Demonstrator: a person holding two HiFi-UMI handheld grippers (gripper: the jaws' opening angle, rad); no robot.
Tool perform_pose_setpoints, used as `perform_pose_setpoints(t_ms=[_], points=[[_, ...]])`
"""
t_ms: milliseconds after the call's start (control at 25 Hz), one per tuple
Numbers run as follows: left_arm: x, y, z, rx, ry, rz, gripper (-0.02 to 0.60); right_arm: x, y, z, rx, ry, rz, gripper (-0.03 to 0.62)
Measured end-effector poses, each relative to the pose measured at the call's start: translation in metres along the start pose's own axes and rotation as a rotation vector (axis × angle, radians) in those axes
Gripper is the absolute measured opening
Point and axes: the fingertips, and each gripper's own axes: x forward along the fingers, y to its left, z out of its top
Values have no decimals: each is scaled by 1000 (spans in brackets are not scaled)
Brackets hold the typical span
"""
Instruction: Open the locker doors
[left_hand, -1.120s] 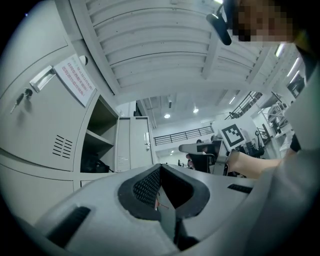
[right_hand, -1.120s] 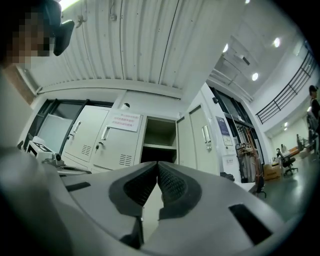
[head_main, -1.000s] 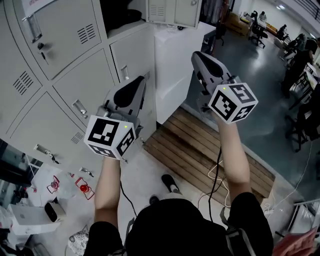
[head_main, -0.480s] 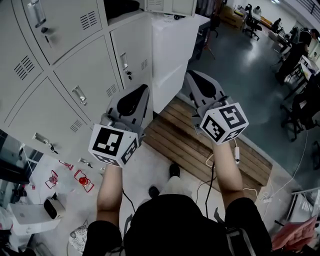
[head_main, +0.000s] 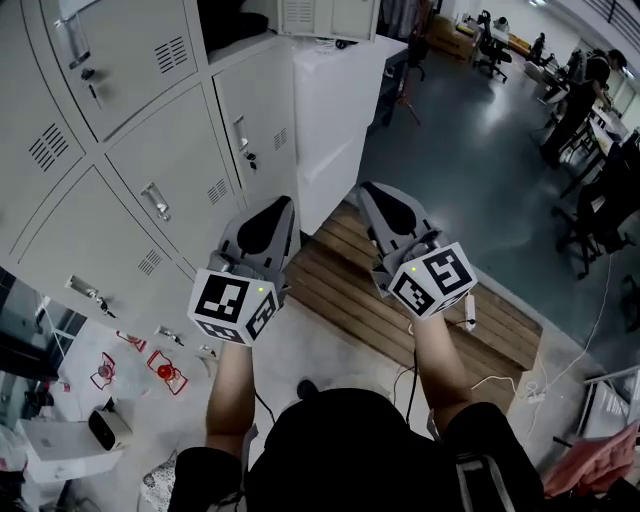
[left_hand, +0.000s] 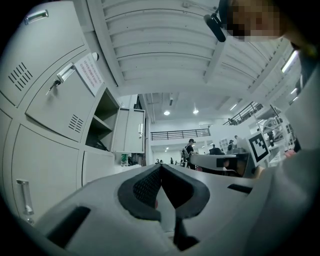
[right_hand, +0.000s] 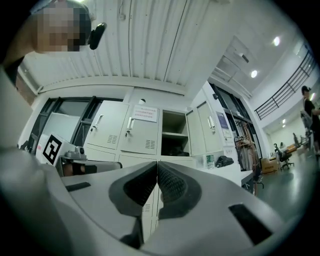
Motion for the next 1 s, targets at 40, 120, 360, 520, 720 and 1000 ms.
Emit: perform_pose_setpoints(t_ms=[40, 120, 360, 520, 720, 1000], points=[[0, -1, -2, 0, 3, 1, 18, -2, 2, -1, -7, 1, 1, 8], [-1, -2, -7, -5, 9, 1, 18, -5, 3, -3, -9, 4, -2, 6], [0, -8, -13, -10, 13, 1, 18, -10, 5, -13, 2, 23, -6, 5], [-1, -10, -15, -3, 20, 1, 18, -9, 13, -17, -2, 39, 5, 5], [-3, -6, -15, 2, 21, 4, 18, -4, 20, -21, -16, 47, 16, 5], [-7, 0, -16, 11, 27, 11, 18, 0, 26, -21, -17, 51, 22, 3]])
